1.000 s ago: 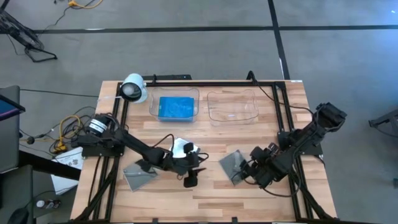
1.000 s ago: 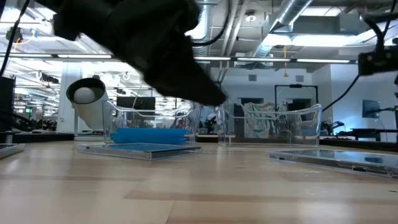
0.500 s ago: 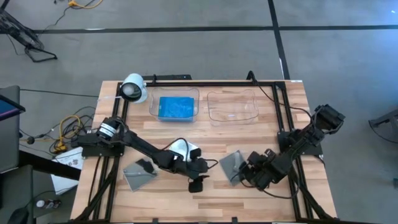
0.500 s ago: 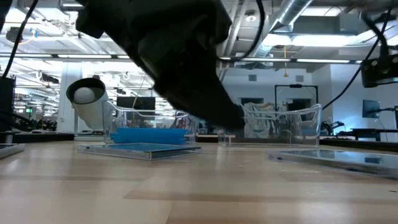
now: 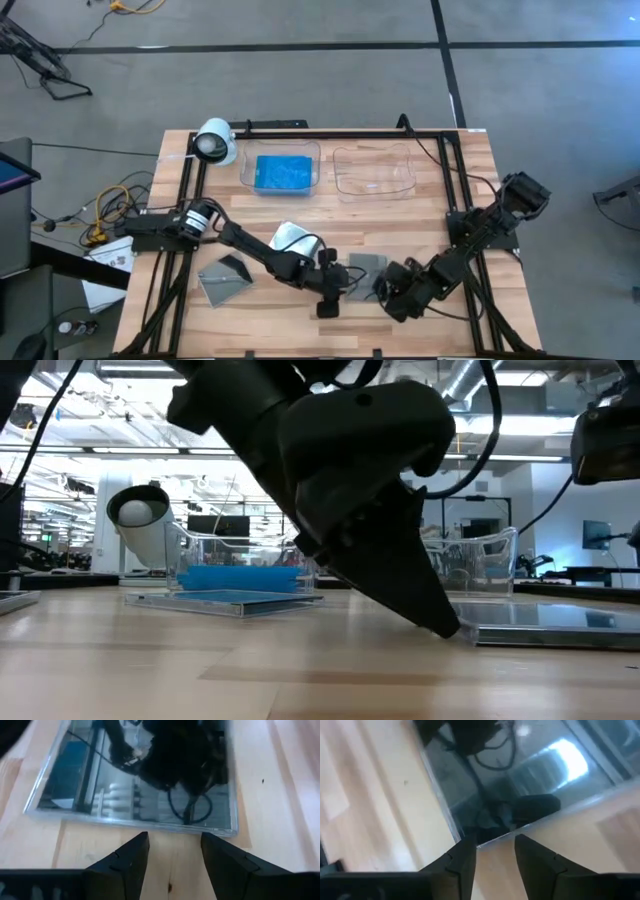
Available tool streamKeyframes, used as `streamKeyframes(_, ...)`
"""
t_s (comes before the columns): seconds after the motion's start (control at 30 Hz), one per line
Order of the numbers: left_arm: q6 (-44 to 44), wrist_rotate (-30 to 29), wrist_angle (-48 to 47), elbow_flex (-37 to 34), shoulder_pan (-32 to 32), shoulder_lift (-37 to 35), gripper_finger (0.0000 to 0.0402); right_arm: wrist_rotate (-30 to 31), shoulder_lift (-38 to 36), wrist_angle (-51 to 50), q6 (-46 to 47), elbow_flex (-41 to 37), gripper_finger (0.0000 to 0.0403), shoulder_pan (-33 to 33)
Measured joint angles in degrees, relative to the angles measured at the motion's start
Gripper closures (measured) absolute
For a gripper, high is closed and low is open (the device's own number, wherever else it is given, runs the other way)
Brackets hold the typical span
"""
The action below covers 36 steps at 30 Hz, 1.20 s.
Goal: Pick & place jewel cases by type
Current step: Put the right black cd case into the right transparent bin
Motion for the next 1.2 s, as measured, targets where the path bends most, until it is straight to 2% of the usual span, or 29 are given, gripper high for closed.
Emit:
streamKeyframes(0.17, -0.05, -2.61, -7.6, 1.99, 0.32, -0.21, 0.0223, -0.89, 2.31, 1.48, -4.77, 2.33, 0.0279, -0.27)
streamKeyframes(0.3, 0.91, -3.61, -11.17, 3.13, 0.35, -0.21, 0.0223, 1.08, 2.4, 1.65, -6.74, 2.87, 0.028, 0.53)
streamKeyframes(0.57, 4.48, 1.3, -11.11, 4.49, 0.55, 0.0, 0.0223, 4.74, 2.29, -2.8, -6.94, 2.97, 0.0281, 0.33)
streamKeyframes(0.87, 4.87, 6.41, -9.74, 4.39, 0.38, 0.0, 0.0223, 9.03, 1.88, -9.22, -11.14, 3.19, 0.0282, -3.44)
streamKeyframes(1.03, 4.68, 3.65, -12.3, 4.44, -0.2, -0.42, 0.0223, 10.98, 1.45, -13.53, -8.01, 3.12, 0.0282, -4.84)
streamKeyframes(1.2, 5.45, -1.82, -17.97, 4.22, -0.48, -3.17, 0.0223, 13.35, 0.31, -18.79, -2.39, 3.4, 0.0282, -2.0)
